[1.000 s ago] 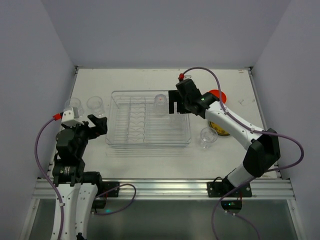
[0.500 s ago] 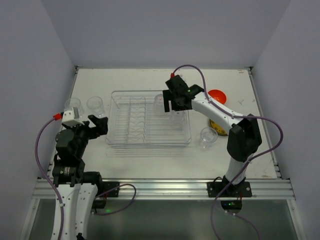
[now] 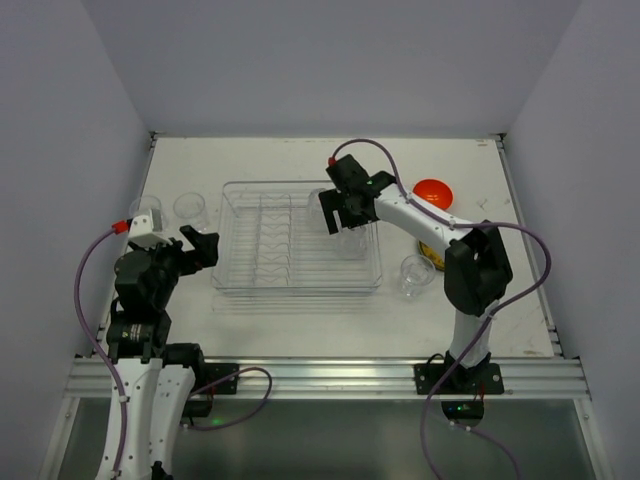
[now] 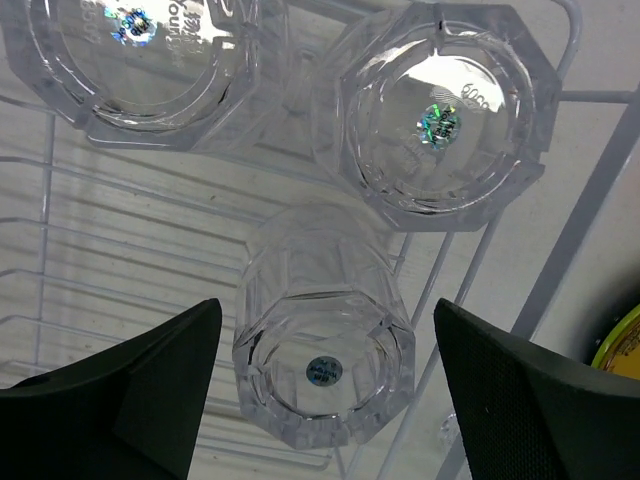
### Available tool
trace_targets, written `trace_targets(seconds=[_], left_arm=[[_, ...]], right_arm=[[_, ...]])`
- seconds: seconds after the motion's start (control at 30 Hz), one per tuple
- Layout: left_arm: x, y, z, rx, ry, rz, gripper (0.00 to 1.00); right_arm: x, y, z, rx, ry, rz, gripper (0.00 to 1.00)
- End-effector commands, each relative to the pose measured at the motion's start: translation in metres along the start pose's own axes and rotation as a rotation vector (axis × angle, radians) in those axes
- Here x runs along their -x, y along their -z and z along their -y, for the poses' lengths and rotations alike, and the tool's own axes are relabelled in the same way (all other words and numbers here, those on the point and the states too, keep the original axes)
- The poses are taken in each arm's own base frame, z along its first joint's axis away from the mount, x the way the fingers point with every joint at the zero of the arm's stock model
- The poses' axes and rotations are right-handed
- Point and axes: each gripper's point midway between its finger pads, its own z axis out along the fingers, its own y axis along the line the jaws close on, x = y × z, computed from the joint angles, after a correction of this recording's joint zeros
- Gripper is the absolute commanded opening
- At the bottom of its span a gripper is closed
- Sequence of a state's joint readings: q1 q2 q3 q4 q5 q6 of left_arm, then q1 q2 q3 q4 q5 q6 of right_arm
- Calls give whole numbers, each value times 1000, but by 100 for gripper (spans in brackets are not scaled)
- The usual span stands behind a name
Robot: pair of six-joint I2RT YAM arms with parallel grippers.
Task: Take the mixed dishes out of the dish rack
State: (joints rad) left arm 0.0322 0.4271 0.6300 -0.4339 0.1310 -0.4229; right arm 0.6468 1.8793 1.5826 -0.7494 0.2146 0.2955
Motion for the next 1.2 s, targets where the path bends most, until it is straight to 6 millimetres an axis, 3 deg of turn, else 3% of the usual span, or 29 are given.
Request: trace_targets(seconds=[0.0,0.2,0.37,0.4,0.43,0.47,0.53,0.57,0.6,0.67,0.8,0.83,0.9,0.93,0.97,1.0,1.03,1.07,1.13,1.17], left_arm=[[8,-1,8,-45,-36,31,100],[7,-2,9,-52,-38,23,100],[7,-2,9,-55,-39,26,100],[7,-2,9,-55,-39,26,100],[7,-2,10,-58,-39,24,100],[8,-1,10,-57,-39,26,100],[7,-2,11,-64,-42,24,100],[9,-1,13,-76,-46,30,100],[7,-1,19,-108,-51,20,100],[7,3,33,-188,-75,9,100],[4,15,73,-421,-89,-36,100],[6,15,83,-481,-78,-43,100],[-2,27,110,-657,2,-113,100],[11,28,124,-747,0,-67,100],[10,40,139,-854,71,-116,100],[4,41,143,-903,106,-146,100],[16,48,160,-1016,75,-94,100],[19,56,170,-1082,89,-89,100],[27,78,201,-1223,124,-84,100],[33,80,210,-1238,138,-60,100]], right_arm=[[0,-7,0,-3,35,-17,88],[-8,-13,-2,8,32,-33,87],[-15,-13,-6,37,16,-48,73],[-16,-11,-7,45,13,-44,67],[-15,-9,-8,51,6,-38,52],[-14,-7,-9,57,2,-34,45],[-7,7,-13,93,-18,-4,32],[-3,15,-15,113,-24,12,17],[1,23,-18,140,-31,33,11],[16,55,-23,208,-54,112,0],[28,111,-30,340,-86,225,0],[32,137,-31,405,-101,272,0],[33,158,-33,478,-117,320,0],[35,171,-32,519,-137,349,0],[36,198,-40,633,-125,416,0],[37,212,-39,684,-156,443,0],[38,224,-40,730,-164,472,0],[42,254,-42,801,-147,559,0],[37,259,-37,812,-191,594,0],[40,281,-35,841,-189,672,0]])
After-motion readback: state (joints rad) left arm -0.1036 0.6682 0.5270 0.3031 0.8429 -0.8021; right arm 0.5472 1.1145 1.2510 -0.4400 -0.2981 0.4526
